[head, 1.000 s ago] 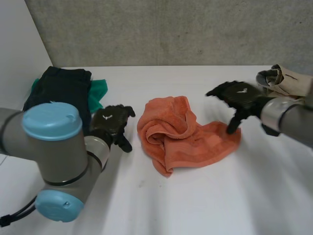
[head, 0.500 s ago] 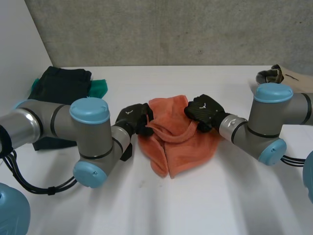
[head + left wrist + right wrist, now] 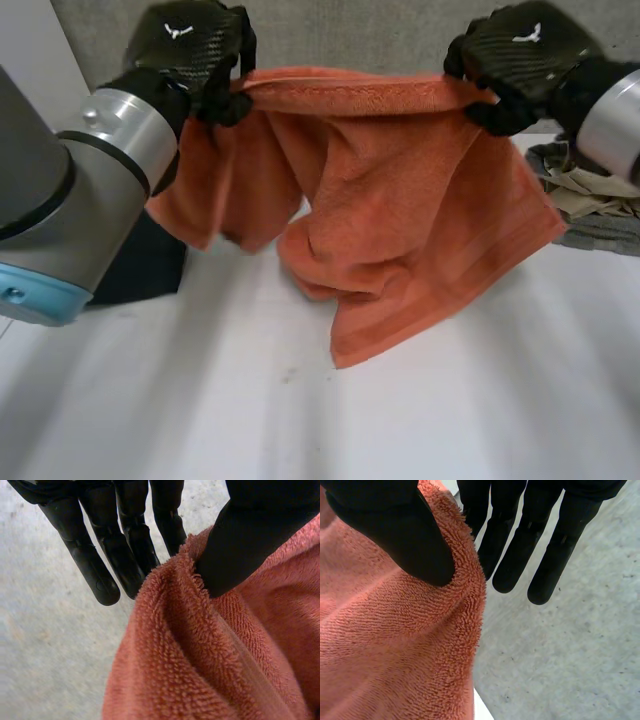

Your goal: Fold the laundry.

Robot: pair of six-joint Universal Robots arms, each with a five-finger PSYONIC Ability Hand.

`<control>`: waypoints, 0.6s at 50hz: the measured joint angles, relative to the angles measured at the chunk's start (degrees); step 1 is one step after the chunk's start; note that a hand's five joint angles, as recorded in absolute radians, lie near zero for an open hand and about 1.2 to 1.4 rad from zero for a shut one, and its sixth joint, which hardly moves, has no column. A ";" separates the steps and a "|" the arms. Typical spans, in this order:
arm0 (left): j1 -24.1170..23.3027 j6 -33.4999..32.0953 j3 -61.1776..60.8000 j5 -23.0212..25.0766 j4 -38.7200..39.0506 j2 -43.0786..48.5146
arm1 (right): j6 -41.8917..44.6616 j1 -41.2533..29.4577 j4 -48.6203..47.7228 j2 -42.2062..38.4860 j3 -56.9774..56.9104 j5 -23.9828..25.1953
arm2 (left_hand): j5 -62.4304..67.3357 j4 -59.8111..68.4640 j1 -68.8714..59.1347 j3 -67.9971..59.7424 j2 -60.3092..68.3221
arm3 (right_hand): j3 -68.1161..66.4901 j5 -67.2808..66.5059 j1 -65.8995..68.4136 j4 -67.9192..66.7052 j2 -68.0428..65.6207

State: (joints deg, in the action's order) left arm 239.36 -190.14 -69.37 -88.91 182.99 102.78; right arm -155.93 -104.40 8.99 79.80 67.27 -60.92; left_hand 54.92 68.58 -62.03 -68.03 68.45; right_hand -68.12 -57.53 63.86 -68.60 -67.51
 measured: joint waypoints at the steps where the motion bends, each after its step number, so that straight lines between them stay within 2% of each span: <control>1: -0.04 -1.17 -0.15 0.00 -0.08 -0.30 | -0.04 0.10 1.57 1.33 0.20 -0.06 | 0.00 0.00 0.00 0.00 0.01 | 0.00 0.00 0.00 0.00 0.00; 7: -0.10 -5.82 -1.87 -0.15 -0.31 2.51 | 0.30 0.55 9.14 3.37 2.15 -0.22 | 0.00 0.00 0.00 0.00 0.02 | -0.02 -0.01 0.00 0.00 0.00; 11: 0.10 -9.06 -2.77 -0.30 -0.66 8.03 | 1.06 0.58 12.19 0.06 4.01 -0.40 | 0.00 0.01 0.00 -0.04 0.03 | -0.04 -0.01 -0.01 -0.01 0.00; 16: 1.25 -13.33 -1.37 -0.25 -0.96 16.83 | 2.42 0.20 12.84 -8.60 4.05 -1.37 | 0.00 0.22 0.00 -0.29 0.05 | -0.04 -0.02 -0.01 -0.02 0.00; 19: 2.19 -14.53 1.73 0.18 -0.45 20.70 | 2.81 -0.46 10.80 -16.26 1.12 -3.89 | 0.00 0.23 0.00 -0.30 0.07 | -0.04 -0.38 -0.01 -0.02 -0.07; 23: 3.12 -14.98 7.13 1.00 1.68 24.30 | 2.69 -1.23 7.09 -21.73 -2.31 -7.20 | 0.00 0.24 0.00 -0.31 0.12 | -0.05 -0.66 -0.01 -0.03 -0.08; 24: 3.54 -14.97 10.61 1.60 3.64 25.99 | 2.24 -1.96 2.86 -24.59 -4.96 -10.05 | 0.00 0.24 0.00 -0.31 0.14 | -0.06 -0.70 -0.01 -0.03 -0.08; 27: 4.10 -14.56 16.70 2.72 8.67 28.05 | 1.04 -3.02 -4.83 -26.80 -8.23 -14.06 | 0.00 0.24 0.00 -0.32 0.16 | -0.07 -0.81 -0.01 -0.05 -0.08; 30: 4.52 -12.55 23.20 3.95 17.71 28.98 | -1.61 -4.20 -19.55 -26.41 -11.41 -19.48 | 0.00 0.24 0.00 -0.32 0.16 | -0.11 -0.81 -0.01 -0.06 -0.08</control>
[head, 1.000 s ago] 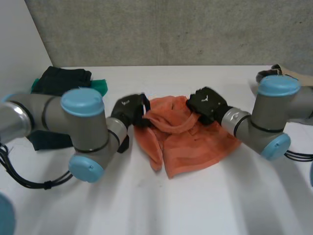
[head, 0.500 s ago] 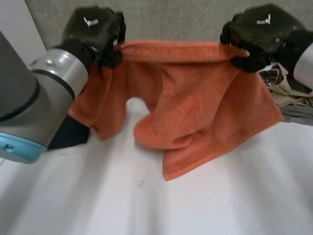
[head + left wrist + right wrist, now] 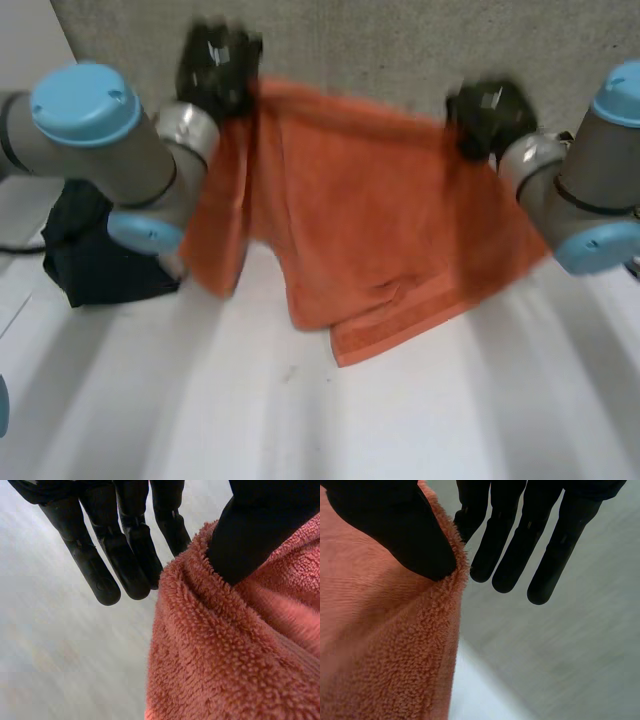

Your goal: Fold the laundry.

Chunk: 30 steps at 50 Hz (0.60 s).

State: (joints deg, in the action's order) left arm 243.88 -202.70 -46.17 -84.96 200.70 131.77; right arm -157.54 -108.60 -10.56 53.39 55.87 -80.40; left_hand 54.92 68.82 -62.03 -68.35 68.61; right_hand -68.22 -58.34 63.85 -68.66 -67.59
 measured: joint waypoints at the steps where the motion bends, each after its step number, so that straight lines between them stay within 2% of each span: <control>1: 0.07 0.90 1.26 0.21 2.58 -0.13 | -0.77 -0.23 -4.18 0.79 -0.38 -1.19 | 0.00 0.00 0.00 0.00 0.00 | 0.00 0.00 0.00 0.00 0.00; 6: 0.31 6.76 3.92 0.44 13.27 -4.19 | -3.21 -1.42 -17.78 6.20 0.12 -4.11 | 0.00 0.00 0.00 0.00 0.00 | -0.01 -0.08 0.00 0.00 0.00; 12: 0.95 10.67 -0.21 0.26 16.10 -11.17 | -3.98 -2.37 -21.47 10.75 2.44 -4.44 | 0.00 0.00 0.00 0.00 0.00 | -0.01 -0.30 0.00 0.00 0.00; 20: 1.64 10.90 -13.95 0.64 12.44 -16.37 | -3.72 -2.22 -15.34 14.32 11.33 -1.79 | 0.43 0.00 0.00 -0.03 0.02 | -0.08 -0.31 0.00 -0.04 0.00; 30: 2.02 9.99 -34.71 1.12 4.46 -15.08 | -3.15 -2.23 -0.74 13.81 28.61 6.46 | 0.44 0.00 0.00 -0.04 0.03 | -0.18 -0.32 0.00 -0.17 0.00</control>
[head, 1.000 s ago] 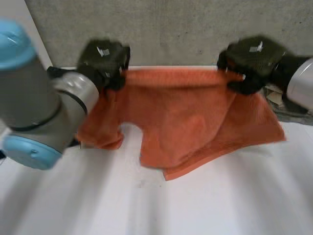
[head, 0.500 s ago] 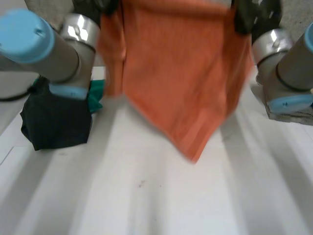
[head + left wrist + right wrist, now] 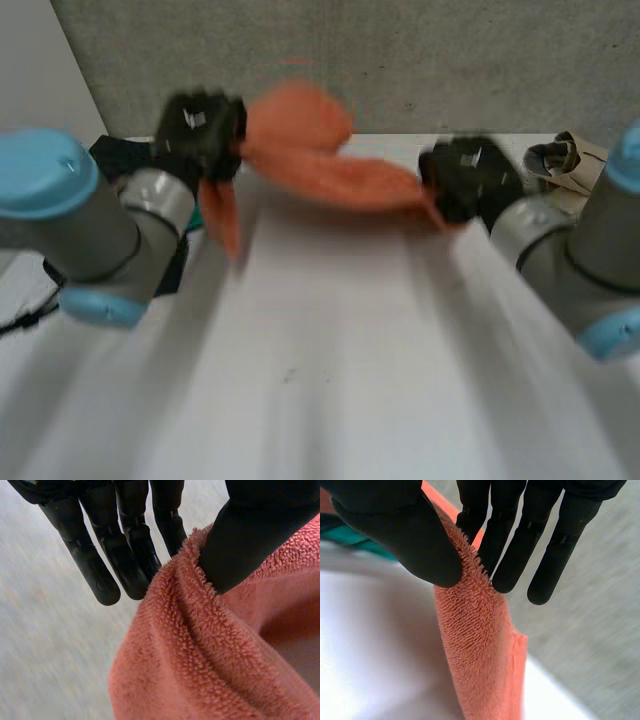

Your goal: Fold the laundry.

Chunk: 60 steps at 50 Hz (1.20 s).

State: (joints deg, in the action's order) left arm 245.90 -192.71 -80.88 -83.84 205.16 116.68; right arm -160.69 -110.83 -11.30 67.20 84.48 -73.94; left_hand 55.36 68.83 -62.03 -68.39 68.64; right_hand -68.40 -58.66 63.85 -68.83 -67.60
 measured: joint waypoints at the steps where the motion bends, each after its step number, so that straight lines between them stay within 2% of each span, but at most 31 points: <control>1: 0.04 -0.40 -1.66 0.00 -0.34 0.98 | 0.13 -0.08 0.49 -0.37 1.55 0.57 | 0.00 0.00 0.00 0.00 0.00 | 0.00 0.00 0.00 0.00 0.00; 3: 0.06 -0.73 -2.54 0.00 -0.45 1.66 | 0.28 -0.17 0.78 -0.81 2.81 1.03 | 0.00 0.00 0.00 0.00 0.00 | 0.00 0.00 0.00 0.00 0.00; 5: 0.15 -3.09 -5.46 -0.04 -0.54 5.10 | 1.25 -0.42 0.98 -2.97 5.92 1.87 | -3.07 -6.97 1.60 7.04 -7.27 | -0.02 0.00 0.00 -0.01 0.00; 7: 0.23 -5.06 -6.65 -0.06 -0.46 7.03 | 2.09 -0.50 0.82 -4.31 6.97 2.01 | -9.54 -13.42 7.64 12.89 -13.86 | -0.03 0.00 0.00 -0.01 0.00; 8: 0.31 -6.34 -7.22 -0.06 -0.39 7.95 | 2.62 -0.47 0.71 -4.97 7.31 1.99 | -17.13 -20.76 15.62 20.06 -20.55 | -0.03 0.01 0.00 -0.01 0.00; 16: 1.29 -12.99 -10.78 -0.62 -0.36 7.29 | 4.61 0.11 0.28 -6.36 7.17 1.51 | -38.38 -41.55 34.37 40.16 -40.78 | -0.03 0.00 0.00 -0.01 0.00; 28: 1.50 -13.17 -21.40 -2.79 -0.66 -4.49 | 4.07 0.04 0.35 -6.11 7.19 1.30 | -39.51 -42.70 34.37 41.17 -41.85 | -0.03 0.01 0.00 -0.01 0.00; 35: 3.78 -12.90 -26.72 -7.30 -0.85 -5.47 | 4.13 -0.21 0.36 -6.11 7.21 1.34 | -38.48 -41.98 34.13 40.87 -41.42 | -0.03 0.00 0.00 -0.01 0.00; 40: 6.50 -12.86 -27.32 -8.25 -0.84 -4.56 | 4.38 -0.36 0.32 -6.16 7.20 1.35 | -34.91 -38.56 32.55 38.56 -38.74 | -0.03 -0.01 0.00 -0.01 0.00; 44: 8.29 -13.02 -26.48 -7.70 -0.50 -2.58 | 4.44 -0.40 0.31 -6.20 7.20 1.31 | -24.86 -28.13 19.98 27.60 -27.77 | -0.03 0.00 0.00 -0.01 0.00; 49: 9.87 -13.08 -24.44 -5.39 -0.28 0.13 | 4.19 -0.20 0.31 -6.19 7.21 1.22 | -15.50 -18.54 11.18 18.20 -18.25 | -0.03 -0.01 0.00 -0.01 0.00; 56: 10.35 -13.14 -23.07 -2.11 -0.70 1.72 | 3.77 0.20 0.29 -6.13 7.21 1.20 | -14.14 -17.14 10.71 16.88 -16.97 | -0.03 0.01 0.00 -0.01 0.00; 60: 10.14 -13.00 -23.32 -1.60 -1.13 1.34 | 3.76 0.26 0.29 -6.11 7.15 1.19 | -18.22 -21.85 15.89 21.44 -22.14 | -0.03 -0.01 0.00 -0.01 0.00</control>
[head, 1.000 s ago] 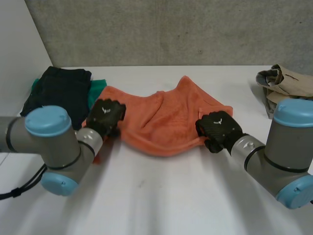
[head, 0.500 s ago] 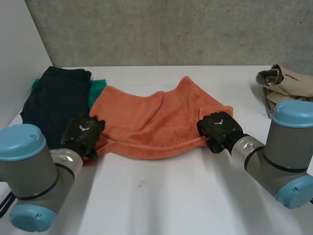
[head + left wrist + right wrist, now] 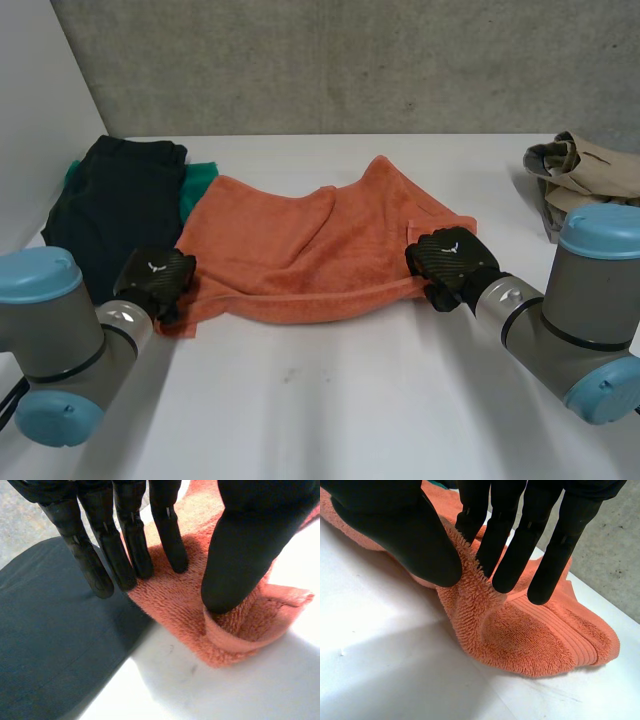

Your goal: Fold the laundry.

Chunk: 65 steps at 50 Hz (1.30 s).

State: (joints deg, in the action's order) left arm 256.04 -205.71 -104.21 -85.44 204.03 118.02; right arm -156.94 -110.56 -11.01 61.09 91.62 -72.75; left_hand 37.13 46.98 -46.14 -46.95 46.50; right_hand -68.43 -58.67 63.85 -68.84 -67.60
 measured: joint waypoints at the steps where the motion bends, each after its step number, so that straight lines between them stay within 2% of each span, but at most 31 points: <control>1: -0.09 0.03 -0.18 0.02 -0.20 -0.30 | 0.00 0.00 0.00 0.00 -0.01 0.00 | -7.45 -7.63 7.58 7.29 -7.25 | 0.00 0.02 0.00 0.00 0.00; 12: -0.22 0.26 -2.23 -0.08 -4.67 -4.13 | 0.04 -0.19 -0.01 0.00 -0.18 0.04 | -11.26 -10.86 9.16 10.30 -10.04 | 0.00 0.02 0.00 0.00 0.00; 21: 1.01 0.21 -0.99 0.08 -4.78 -2.00 | 0.12 -0.55 0.00 -0.14 -0.17 0.07 | -10.17 -10.02 8.46 9.72 -9.08 | 0.00 0.01 0.00 0.00 0.00; 22: 1.18 0.20 -0.66 0.07 -4.59 -1.49 | 0.13 -0.55 0.01 -0.15 -0.17 0.07 | -7.98 -7.82 6.73 7.68 -7.28 | 0.00 0.02 0.00 0.00 0.00; 23: 1.35 0.20 -0.25 0.07 -4.36 -0.91 | 0.13 -0.53 0.01 -0.16 -0.15 0.07 | 1.66 2.03 -4.69 -2.05 3.25 | 0.00 0.01 0.00 0.00 0.00; 24: 1.43 0.20 -0.05 0.07 -4.25 -0.66 | 0.13 -0.52 0.01 -0.16 -0.15 0.07 | 2.33 2.73 -5.44 -2.72 3.25 | 0.00 0.02 0.00 0.00 0.00; 25: 1.58 0.20 0.40 0.06 -4.02 -0.18 | 0.14 -0.50 0.02 -0.16 -0.14 0.07 | 12.14 12.70 -15.95 -13.24 13.87 | 0.00 0.02 0.00 0.00 0.00; 26: 1.70 0.20 0.78 0.04 -3.82 0.15 | 0.13 -0.47 0.02 -0.16 -0.14 0.07 | 15.90 16.52 -19.54 -16.80 17.48 | 0.00 0.01 0.00 0.00 0.00; 27: 1.82 0.21 1.13 0.02 -3.62 0.34 | 0.12 -0.43 0.02 -0.15 -0.13 0.07 | 19.03 20.63 -20.72 -20.30 21.01 | 0.00 0.02 0.00 0.00 0.00; 30: 2.07 0.25 1.70 -0.03 -3.14 0.32 | 0.07 -0.35 0.03 -0.10 -0.13 0.06 | 19.04 21.59 -20.72 -21.14 21.89 | 1.19 1.22 -0.70 1.24 1.08; 35: 2.14 0.81 1.94 -0.07 -2.16 -0.80 | -0.10 -0.28 0.38 0.04 -0.30 -0.12 | 19.04 21.59 -20.72 -21.14 21.90 | 44.68 45.97 -41.80 44.87 45.24; 38: 2.12 1.62 1.78 -0.08 -1.78 -2.00 | -0.40 -0.11 0.92 0.16 -0.79 -0.43 | 19.04 21.59 -20.72 -21.14 21.90 | 55.65 55.69 -50.91 55.68 55.02; 46: 2.01 3.83 1.34 -0.08 -1.64 -5.93 | -2.69 3.37 6.53 1.95 -4.98 -1.06 | 19.04 21.59 -20.72 -21.14 21.93 | 56.23 55.93 -50.94 56.44 55.35; 47: 1.96 4.48 1.35 -0.07 -1.79 -7.80 | -3.25 5.63 10.60 2.90 -7.57 -0.92 | 19.04 21.60 -20.72 -21.14 21.93 | 56.09 55.82 -50.73 56.32 55.25; 51: 1.83 5.39 1.50 -0.03 -1.99 -10.87 | -2.76 8.17 16.63 2.69 -11.85 -0.31 | 19.04 21.61 -20.72 -21.14 21.93 | 50.96 51.00 -46.62 51.61 50.06; 55: 1.70 6.05 1.68 0.03 -2.06 -13.55 | 1.05 9.41 20.34 0.84 -16.05 0.89 | 19.04 21.61 -20.72 -21.18 21.93 | 45.89 45.76 -41.30 46.47 45.95; 60: 1.48 6.44 1.54 0.09 -2.10 -16.14 | 14.01 9.47 22.10 -4.07 -23.52 5.24 | 19.04 21.61 -20.72 -21.39 21.93 | 42.78 42.18 -38.11 42.83 42.34; 65: 1.20 6.48 0.80 0.11 -2.14 -16.52 | 19.91 8.61 22.00 -9.84 -31.04 8.75 | 19.04 21.62 -20.72 -21.39 21.93 | 42.78 41.99 -38.11 42.83 42.34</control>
State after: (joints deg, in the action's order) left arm 257.23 -199.23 -103.40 -85.34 201.89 101.51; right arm -137.02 -101.95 10.99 51.24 60.58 -64.00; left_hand 56.18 68.60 -66.86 -68.33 68.42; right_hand -25.64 -16.68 25.74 -26.02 -25.25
